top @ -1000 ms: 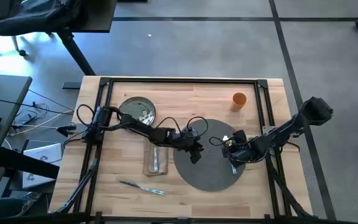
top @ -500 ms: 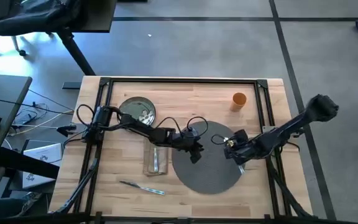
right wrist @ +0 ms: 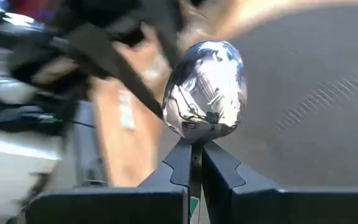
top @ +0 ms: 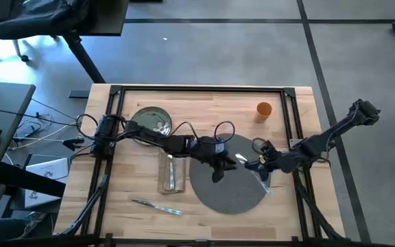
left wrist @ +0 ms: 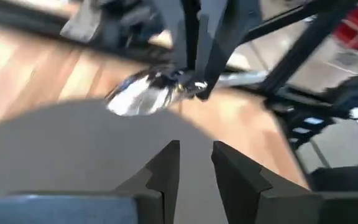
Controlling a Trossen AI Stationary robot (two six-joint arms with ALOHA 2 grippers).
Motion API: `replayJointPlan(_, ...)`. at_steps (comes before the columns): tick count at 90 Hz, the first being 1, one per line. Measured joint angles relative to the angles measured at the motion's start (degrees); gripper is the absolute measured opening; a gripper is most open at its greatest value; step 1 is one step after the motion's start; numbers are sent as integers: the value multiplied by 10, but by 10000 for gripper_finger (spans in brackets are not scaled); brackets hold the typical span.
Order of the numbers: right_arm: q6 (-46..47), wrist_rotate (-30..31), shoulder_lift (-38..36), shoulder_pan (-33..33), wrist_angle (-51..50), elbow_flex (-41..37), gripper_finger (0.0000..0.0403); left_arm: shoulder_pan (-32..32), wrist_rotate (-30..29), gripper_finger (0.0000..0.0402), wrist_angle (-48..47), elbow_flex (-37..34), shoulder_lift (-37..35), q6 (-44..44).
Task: Set table place
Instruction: Put the blue spoon on the gray placemat
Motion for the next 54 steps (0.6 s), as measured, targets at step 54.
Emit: replayJointPlan(54, -142, -76, -28, 15, 154, 0, 0, -43, -77, 154, -28, 2, -111, 256)
